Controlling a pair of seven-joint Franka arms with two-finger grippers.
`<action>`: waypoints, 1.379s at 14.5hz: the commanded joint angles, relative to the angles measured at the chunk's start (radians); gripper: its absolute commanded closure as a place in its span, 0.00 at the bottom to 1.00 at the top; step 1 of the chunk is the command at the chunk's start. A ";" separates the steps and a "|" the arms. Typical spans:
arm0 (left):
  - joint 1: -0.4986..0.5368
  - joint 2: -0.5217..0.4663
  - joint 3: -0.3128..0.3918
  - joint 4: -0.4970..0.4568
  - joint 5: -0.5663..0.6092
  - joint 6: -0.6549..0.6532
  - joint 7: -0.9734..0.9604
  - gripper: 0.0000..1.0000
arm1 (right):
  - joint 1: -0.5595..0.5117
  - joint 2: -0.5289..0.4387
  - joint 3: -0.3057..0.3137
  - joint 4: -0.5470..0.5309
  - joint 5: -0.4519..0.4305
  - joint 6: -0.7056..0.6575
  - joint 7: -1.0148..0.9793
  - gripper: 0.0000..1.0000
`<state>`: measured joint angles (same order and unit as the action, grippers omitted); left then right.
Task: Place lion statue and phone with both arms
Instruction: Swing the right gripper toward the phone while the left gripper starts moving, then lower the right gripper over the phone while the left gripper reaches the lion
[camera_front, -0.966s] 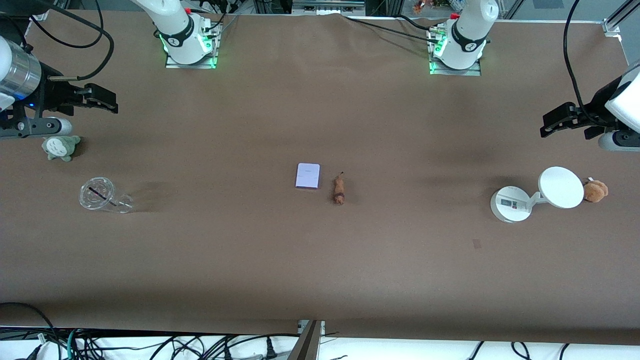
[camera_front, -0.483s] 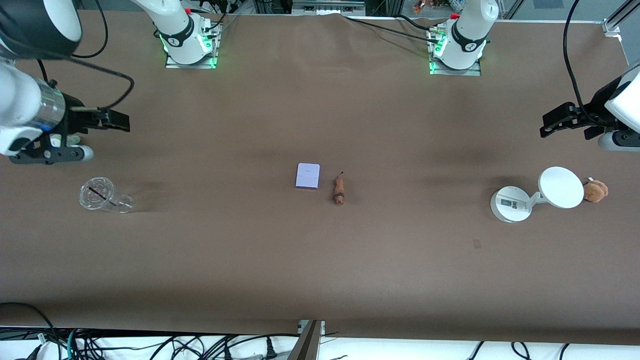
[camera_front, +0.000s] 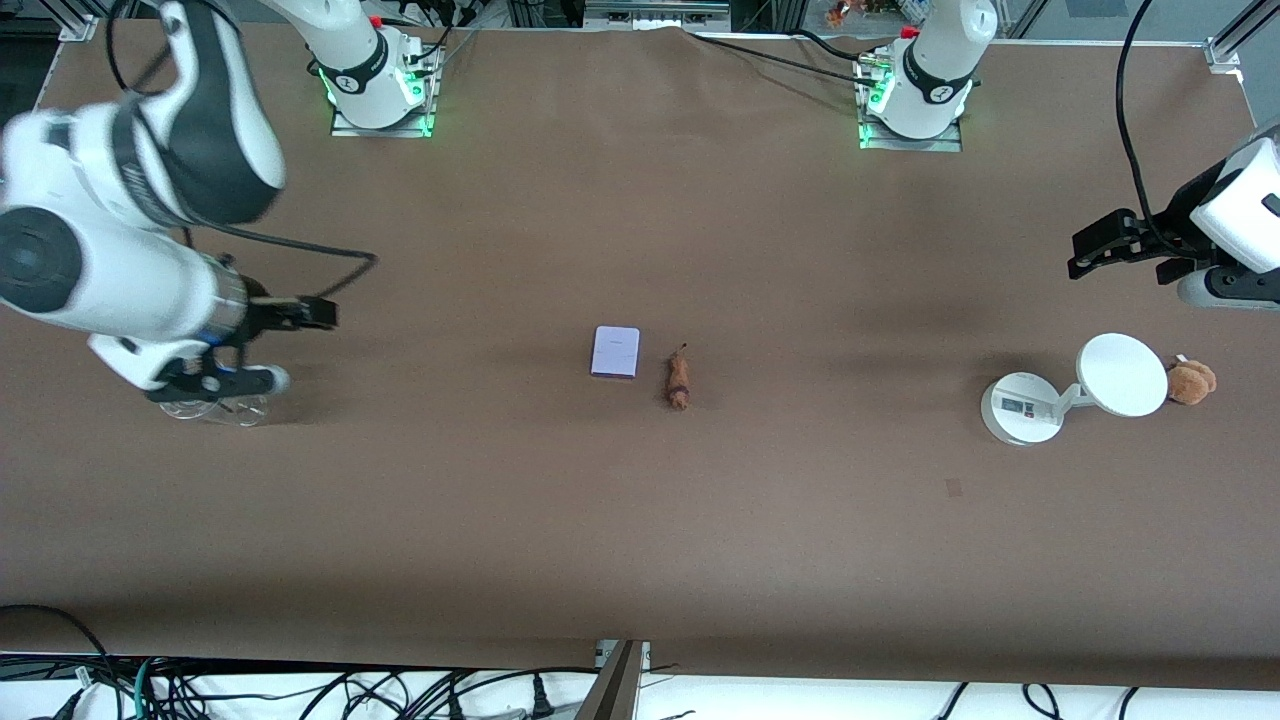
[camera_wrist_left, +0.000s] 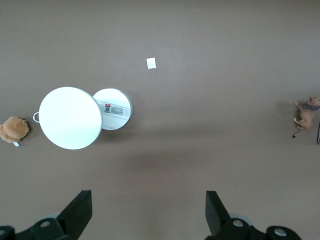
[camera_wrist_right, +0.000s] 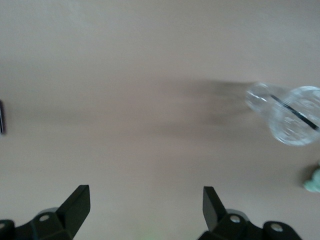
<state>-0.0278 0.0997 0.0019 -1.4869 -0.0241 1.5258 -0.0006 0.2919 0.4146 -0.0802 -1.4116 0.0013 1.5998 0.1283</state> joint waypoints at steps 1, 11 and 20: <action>-0.003 0.037 0.004 0.036 0.013 0.023 0.010 0.00 | 0.041 0.082 -0.003 0.010 -0.004 0.095 0.050 0.00; -0.030 0.113 -0.002 0.037 0.001 0.128 0.014 0.00 | 0.053 0.185 -0.004 0.010 0.075 0.236 0.048 0.00; -0.040 0.217 0.001 0.057 -0.054 0.128 0.018 0.00 | 0.053 0.173 -0.003 0.010 0.117 0.204 0.053 0.00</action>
<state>-0.0659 0.2347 -0.0025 -1.4655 -0.0536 1.6627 -0.0002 0.3384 0.5944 -0.0871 -1.4108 0.0811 1.8210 0.1683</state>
